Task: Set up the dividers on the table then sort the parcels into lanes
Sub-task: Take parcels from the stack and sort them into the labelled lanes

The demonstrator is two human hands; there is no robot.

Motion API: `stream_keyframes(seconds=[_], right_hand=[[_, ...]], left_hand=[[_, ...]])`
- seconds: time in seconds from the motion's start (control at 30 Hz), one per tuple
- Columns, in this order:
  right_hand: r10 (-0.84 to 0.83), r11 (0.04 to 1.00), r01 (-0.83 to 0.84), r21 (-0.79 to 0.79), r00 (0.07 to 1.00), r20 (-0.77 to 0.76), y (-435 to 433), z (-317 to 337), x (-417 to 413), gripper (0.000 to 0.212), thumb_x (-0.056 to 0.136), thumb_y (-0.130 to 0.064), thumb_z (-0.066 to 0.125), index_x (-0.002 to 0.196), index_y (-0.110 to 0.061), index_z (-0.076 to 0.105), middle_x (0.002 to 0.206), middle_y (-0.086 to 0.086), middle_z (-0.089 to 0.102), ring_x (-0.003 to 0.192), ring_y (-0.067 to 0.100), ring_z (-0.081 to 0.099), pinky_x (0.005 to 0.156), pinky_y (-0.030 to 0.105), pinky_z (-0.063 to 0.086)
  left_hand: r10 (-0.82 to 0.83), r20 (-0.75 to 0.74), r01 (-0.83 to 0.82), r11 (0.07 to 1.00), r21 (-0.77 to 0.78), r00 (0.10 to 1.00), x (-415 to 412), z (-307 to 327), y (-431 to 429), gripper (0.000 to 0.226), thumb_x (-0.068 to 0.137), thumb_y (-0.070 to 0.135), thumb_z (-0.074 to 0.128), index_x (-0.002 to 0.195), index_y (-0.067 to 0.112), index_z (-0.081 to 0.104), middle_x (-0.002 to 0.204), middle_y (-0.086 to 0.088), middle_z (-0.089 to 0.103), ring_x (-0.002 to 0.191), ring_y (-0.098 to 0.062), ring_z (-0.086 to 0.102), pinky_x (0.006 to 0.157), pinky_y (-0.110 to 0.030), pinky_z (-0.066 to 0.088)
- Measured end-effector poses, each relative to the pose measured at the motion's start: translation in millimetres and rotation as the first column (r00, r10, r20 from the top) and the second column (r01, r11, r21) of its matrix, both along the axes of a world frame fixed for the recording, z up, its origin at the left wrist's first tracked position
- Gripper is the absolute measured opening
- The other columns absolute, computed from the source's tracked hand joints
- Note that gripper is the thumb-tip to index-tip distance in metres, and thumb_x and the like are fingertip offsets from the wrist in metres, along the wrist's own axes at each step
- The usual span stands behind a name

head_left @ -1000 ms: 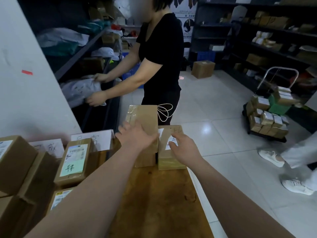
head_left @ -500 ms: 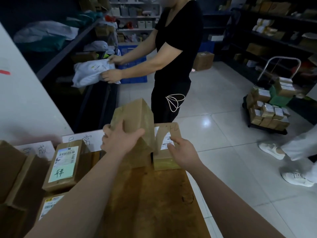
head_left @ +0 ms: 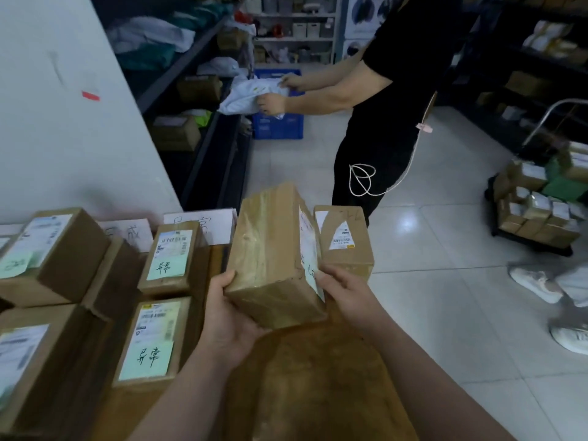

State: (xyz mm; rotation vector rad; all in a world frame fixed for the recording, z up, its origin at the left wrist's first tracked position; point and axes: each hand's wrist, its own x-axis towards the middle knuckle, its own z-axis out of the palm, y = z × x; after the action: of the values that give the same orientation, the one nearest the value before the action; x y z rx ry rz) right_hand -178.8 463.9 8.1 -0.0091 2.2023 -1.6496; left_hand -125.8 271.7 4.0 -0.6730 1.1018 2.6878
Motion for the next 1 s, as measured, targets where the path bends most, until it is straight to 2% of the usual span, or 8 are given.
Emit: stream_keyframes(seconds=[0.2,0.33,0.47,0.53,0.63,0.73,0.83,1.0], right_hand=[[-0.09,0.983,0.098,-0.158,0.994,0.06,10,-11,34,0.038,0.09,-0.033,0.064,0.126,-0.024,0.056,0.11,-0.011,0.069,0.099,0.009,0.068,0.071,0.024,0.058],[-0.141,0.979,0.147,-0.142,0.989,0.051,20,-18,60,0.048,0.088,-0.031,0.068,0.133,-0.023,0.053,0.115,-0.006,0.069,0.102,0.013,0.068,0.082,0.036,0.059],[-0.171,0.978,0.173,-0.119,0.985,0.029,23,-21,96,0.05,0.088,-0.026,0.068,0.136,-0.023,0.051,0.115,-0.004,0.068,0.1,0.014,0.069,0.078,0.035,0.06],[-0.199,0.974,0.202,-0.099,0.979,0.035,25,-25,116,0.051,0.089,-0.025,0.068,0.136,-0.024,0.051,0.114,-0.006,0.069,0.099,0.013,0.07,0.078,0.035,0.06],[-0.221,0.973,0.224,-0.055,0.974,0.053,27,-33,145,0.049,0.089,-0.025,0.067,0.135,-0.025,0.051,0.112,-0.008,0.07,0.098,0.013,0.07,0.08,0.038,0.06],[-0.263,0.963,0.266,-0.032,0.962,0.078,24,-43,169,0.045,0.09,-0.023,0.066,0.133,-0.027,0.052,0.111,-0.008,0.069,0.096,0.014,0.07,0.077,0.036,0.061],[-0.286,0.958,0.286,0.016,0.955,0.074,21,-56,187,0.045,0.09,-0.024,0.067,0.132,-0.028,0.053,0.111,-0.008,0.068,0.098,0.015,0.068,0.074,0.032,0.061],[-0.304,0.952,0.3,0.066,0.949,0.076,19,-73,206,0.035,0.091,-0.015,0.065,0.123,-0.026,0.056,0.106,-0.009,0.066,0.094,0.011,0.066,0.06,0.019,0.056]], left_hand=[[0.028,0.03,-0.028,1.0,-0.003,0.999,34,-19,-3,0.048,0.099,0.036,0.035,0.139,0.015,0.051,0.121,-0.016,0.068,0.108,-0.032,0.067,0.083,-0.05,0.056],[-0.048,0.05,0.064,0.912,-0.405,0.998,59,-28,-4,0.048,0.104,0.019,0.033,0.144,0.046,0.04,0.131,-0.005,0.058,0.115,-0.029,0.061,0.087,-0.049,0.057],[-0.171,0.137,0.219,0.753,-0.621,0.976,82,-39,-1,0.044,0.106,0.028,0.034,0.144,0.049,0.036,0.131,0.0,0.059,0.114,-0.018,0.06,0.093,-0.04,0.053],[-0.238,0.171,0.293,0.74,-0.605,0.956,94,-37,3,0.039,0.104,0.037,0.038,0.141,0.047,0.042,0.126,0.004,0.065,0.115,-0.018,0.059,0.1,-0.042,0.048],[-0.321,0.21,0.382,0.723,-0.576,0.923,113,-31,9,0.029,0.1,0.049,0.038,0.123,0.044,0.055,0.105,0.016,0.069,0.102,-0.01,0.06,0.081,-0.03,0.049],[-0.382,0.282,0.474,0.698,-0.536,0.88,125,-44,11,0.062,0.086,0.071,0.04,0.136,0.035,0.051,0.125,0.008,0.061,0.115,-0.014,0.055,0.098,-0.036,0.044],[-0.416,0.312,0.52,0.681,-0.516,0.854,135,-60,13,0.041,0.102,0.053,0.03,0.128,0.033,0.054,0.11,0.011,0.066,0.107,-0.011,0.059,0.09,-0.032,0.044],[-0.463,0.344,0.575,0.596,-0.561,0.817,153,-79,19,0.043,0.102,0.051,0.028,0.14,0.04,0.047,0.121,0.011,0.067,0.114,-0.014,0.061,0.106,-0.044,0.044]])
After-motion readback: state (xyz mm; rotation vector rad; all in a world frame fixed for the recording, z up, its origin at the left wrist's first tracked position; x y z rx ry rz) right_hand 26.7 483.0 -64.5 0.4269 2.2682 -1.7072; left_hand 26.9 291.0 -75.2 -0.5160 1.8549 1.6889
